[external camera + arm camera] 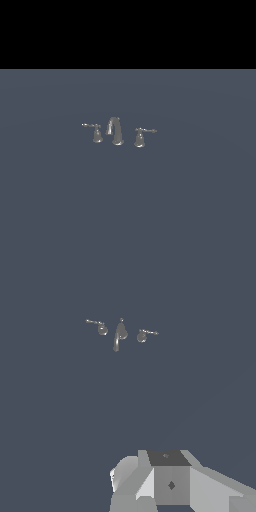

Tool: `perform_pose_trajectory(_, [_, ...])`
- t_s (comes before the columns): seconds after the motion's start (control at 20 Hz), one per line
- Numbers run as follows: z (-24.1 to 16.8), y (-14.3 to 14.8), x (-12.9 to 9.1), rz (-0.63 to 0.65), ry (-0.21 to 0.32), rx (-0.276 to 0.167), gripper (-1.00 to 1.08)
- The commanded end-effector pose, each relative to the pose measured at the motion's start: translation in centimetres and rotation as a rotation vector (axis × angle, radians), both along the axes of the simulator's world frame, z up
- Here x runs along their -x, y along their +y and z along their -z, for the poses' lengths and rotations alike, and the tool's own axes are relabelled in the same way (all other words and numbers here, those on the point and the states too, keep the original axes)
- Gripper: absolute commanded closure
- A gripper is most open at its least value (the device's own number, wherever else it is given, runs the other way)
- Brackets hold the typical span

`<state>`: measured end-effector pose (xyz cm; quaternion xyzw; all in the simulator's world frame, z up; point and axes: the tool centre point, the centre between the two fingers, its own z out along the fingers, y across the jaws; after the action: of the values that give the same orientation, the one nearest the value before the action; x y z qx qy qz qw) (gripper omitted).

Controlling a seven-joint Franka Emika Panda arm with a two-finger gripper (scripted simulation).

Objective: Turn on the faucet by rotating a designated handle.

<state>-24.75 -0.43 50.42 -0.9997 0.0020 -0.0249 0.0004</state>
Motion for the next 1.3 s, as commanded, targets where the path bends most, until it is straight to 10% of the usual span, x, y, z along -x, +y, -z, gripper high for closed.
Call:
perform_pose_trajectory(0.0, [0.0, 0.0, 0.0, 0.0, 0.0, 0.0, 1.08])
perform_pose_trajectory(1.25, [9.1, 3.2, -6.9, 0.37, 0.008, -0.012, 1.08])
